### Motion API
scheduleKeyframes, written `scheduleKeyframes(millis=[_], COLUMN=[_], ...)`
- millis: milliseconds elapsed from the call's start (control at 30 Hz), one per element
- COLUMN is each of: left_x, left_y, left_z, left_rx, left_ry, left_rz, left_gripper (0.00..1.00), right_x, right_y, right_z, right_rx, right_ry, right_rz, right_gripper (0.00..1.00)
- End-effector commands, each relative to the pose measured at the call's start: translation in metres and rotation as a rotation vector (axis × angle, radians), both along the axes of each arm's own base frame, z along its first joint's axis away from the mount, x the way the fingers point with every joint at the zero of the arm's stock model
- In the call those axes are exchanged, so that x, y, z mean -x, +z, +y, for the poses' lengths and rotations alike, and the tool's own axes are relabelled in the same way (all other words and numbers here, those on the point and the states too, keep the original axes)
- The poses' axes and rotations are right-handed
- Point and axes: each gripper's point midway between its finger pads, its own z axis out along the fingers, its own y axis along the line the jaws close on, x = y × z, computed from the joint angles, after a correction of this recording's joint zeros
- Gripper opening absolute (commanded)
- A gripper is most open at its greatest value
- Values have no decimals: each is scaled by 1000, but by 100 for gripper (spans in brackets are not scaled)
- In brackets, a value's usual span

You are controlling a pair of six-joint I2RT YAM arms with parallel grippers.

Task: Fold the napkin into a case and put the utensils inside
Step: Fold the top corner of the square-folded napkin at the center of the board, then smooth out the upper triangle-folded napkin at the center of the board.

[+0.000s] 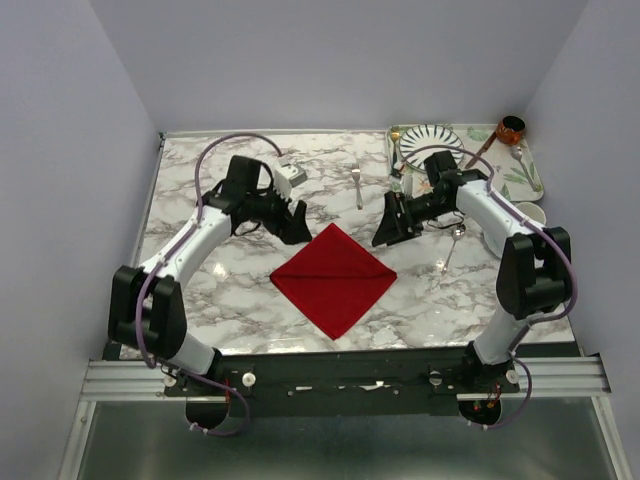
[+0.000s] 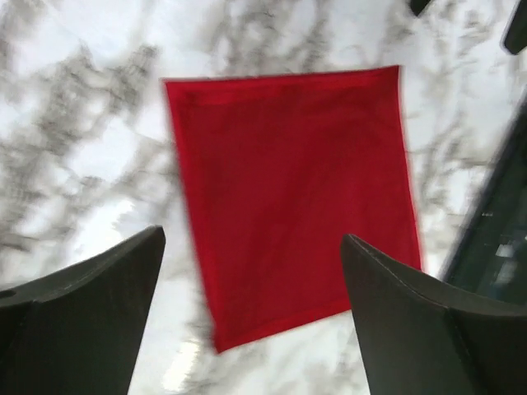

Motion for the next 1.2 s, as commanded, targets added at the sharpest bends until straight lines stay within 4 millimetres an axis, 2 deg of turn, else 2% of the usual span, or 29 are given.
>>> scheduleKeyframes(millis=[0, 33, 67, 133, 167, 200, 300, 467, 567, 700, 933, 1167], left_x=[66, 73, 86, 91, 103, 98, 98, 97, 90, 83, 79, 82], left_y=[1, 0, -14, -16, -28, -26, -35, -50, -50, -55, -76, -121], left_z=[-19, -20, -18, -22, -22, -25, -27, -29, -33, -37, -40, -30], left_rx=[236, 265, 273, 332, 354, 387, 405, 392, 402, 411, 387, 323], left_ry=[30, 66, 86, 96, 139, 138, 167, 168, 165, 162, 173, 211], left_rz=[249, 313, 373, 410, 510, 487, 518, 584, 603, 642, 720, 833], left_gripper=[99, 99, 99, 99, 99, 99, 99, 99, 99, 99, 99, 99], right_x=[17, 21, 28, 36, 42, 46, 52, 46, 45, 47, 50, 47], right_y=[19, 19, 13, 10, 1, -1, -13, -23, -28, -33, -59, -88], right_z=[36, 40, 50, 61, 70, 76, 90, 104, 111, 115, 112, 95], right_rx=[-86, -81, -89, -101, -107, -112, -117, -135, -149, -171, -162, -178], right_ry=[77, 84, 112, 113, 137, 136, 146, 151, 155, 147, 143, 103], right_rz=[-98, -105, -102, -53, -36, -6, 49, 110, 159, 247, 338, 451], right_gripper=[100, 100, 100, 100, 100, 100, 100, 100, 100, 100, 100, 100])
